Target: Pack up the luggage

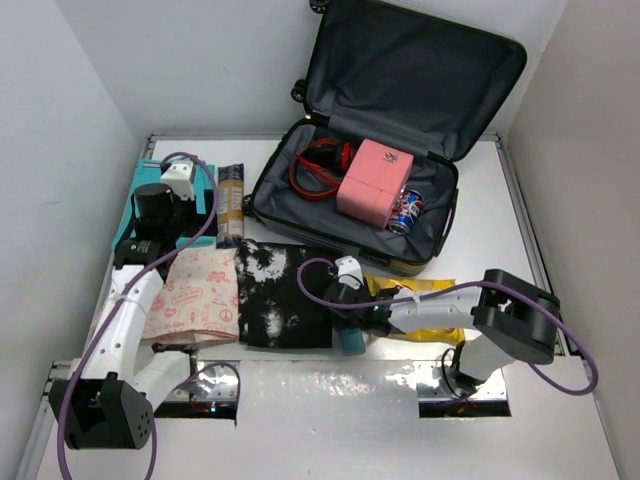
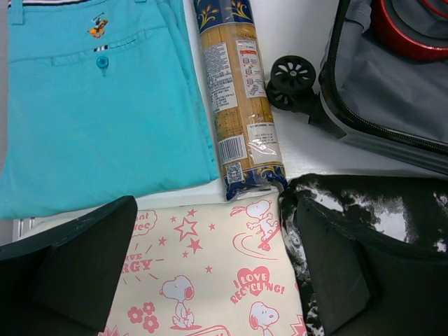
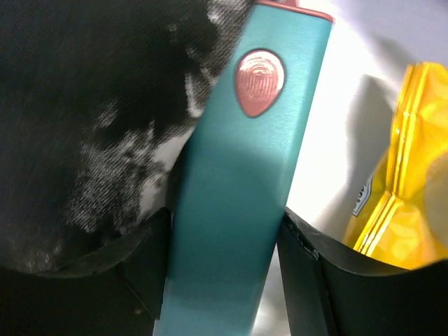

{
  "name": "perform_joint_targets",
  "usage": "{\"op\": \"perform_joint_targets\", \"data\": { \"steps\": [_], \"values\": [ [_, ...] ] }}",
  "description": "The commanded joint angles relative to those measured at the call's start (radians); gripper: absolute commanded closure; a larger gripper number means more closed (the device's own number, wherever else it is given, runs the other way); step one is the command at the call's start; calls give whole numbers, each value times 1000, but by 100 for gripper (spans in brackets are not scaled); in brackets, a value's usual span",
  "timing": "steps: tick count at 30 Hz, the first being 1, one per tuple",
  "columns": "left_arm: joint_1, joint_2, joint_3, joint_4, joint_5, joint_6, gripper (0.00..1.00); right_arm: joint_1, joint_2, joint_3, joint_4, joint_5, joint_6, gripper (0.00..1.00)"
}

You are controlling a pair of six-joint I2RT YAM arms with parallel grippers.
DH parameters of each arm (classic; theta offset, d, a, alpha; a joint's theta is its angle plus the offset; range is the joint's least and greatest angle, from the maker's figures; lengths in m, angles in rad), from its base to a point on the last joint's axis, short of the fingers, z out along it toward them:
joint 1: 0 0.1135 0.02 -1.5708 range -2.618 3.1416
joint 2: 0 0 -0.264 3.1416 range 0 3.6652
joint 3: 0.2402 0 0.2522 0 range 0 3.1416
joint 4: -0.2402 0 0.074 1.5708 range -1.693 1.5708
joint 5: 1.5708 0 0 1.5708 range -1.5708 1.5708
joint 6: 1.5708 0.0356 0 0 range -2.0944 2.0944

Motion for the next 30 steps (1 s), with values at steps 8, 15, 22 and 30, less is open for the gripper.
{"op": "perform_joint_targets", "data": {
  "steps": [8, 15, 22, 30],
  "values": [
    [-8, -18, 0, 26, -25, 5, 4, 9, -328, -24, -209, -59, -186, 100],
    [-8, -28, -13, 69, 5, -11, 4, -1, -490, 345, -481, -343, -728, 100],
    [-8, -29, -20, 46, -14, -5, 4, -382, -46, 854, -432, -601, -1392, 100],
    [-8, -63, -31, 15, -75, 4, 4, -482, 443, 1287, -389, -700, -1513, 100]
  ]
}}
